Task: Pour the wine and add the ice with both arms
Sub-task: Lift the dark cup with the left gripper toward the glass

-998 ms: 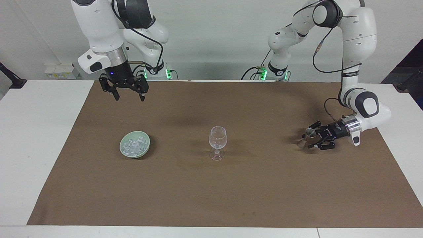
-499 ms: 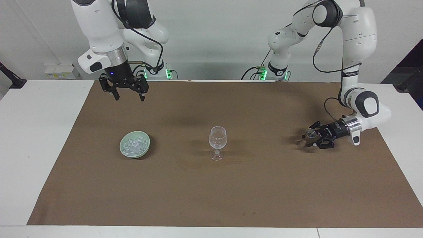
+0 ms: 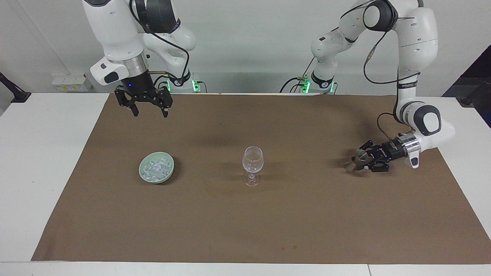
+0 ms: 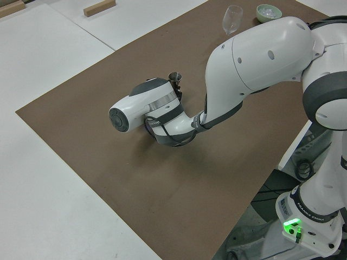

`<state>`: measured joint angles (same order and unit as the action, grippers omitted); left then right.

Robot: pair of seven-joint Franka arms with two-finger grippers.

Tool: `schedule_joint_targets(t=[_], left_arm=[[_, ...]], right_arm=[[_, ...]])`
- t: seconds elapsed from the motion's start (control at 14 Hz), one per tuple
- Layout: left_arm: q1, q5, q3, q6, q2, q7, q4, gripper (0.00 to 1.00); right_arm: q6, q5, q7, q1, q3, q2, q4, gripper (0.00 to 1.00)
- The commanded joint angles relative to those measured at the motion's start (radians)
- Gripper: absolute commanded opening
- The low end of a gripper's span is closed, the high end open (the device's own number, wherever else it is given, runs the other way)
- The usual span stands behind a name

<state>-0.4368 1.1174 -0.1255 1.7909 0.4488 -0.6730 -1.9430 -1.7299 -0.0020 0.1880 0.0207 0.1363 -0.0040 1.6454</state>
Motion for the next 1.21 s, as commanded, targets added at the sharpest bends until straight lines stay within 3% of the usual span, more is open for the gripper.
schedule_joint_targets(t=[0.0,0.14,0.21,0.86,1.14], left_arm=[[-0.002,0.019,0.009,-0.012,-0.032,0.015,-0.036,0.20],[-0.002,0.019,0.009,-0.012,-0.032,0.016,-0.036,0.02],[-0.002,0.019,0.009,-0.013,-0.032,0.015,-0.036,0.00],[-0.013,0.021,0.009,-0.051,-0.035,0.000,-0.017,0.00],[0.036,0.007,0.007,-0.022,-0.117,-0.143,0.010,0.00]], right_arm=[[0.004,0.024,-0.022,0.021,0.008,-0.007,0.001,1.00],[0.004,0.024,-0.022,0.021,0.008,-0.007,-0.001,1.00],[0.004,0.024,-0.022,0.021,0.008,-0.007,0.001,1.00],[0.004,0.024,-0.022,0.021,0.008,-0.007,0.001,1.00],[0.004,0.024,-0.022,0.021,0.008,-0.007,0.001,1.00]])
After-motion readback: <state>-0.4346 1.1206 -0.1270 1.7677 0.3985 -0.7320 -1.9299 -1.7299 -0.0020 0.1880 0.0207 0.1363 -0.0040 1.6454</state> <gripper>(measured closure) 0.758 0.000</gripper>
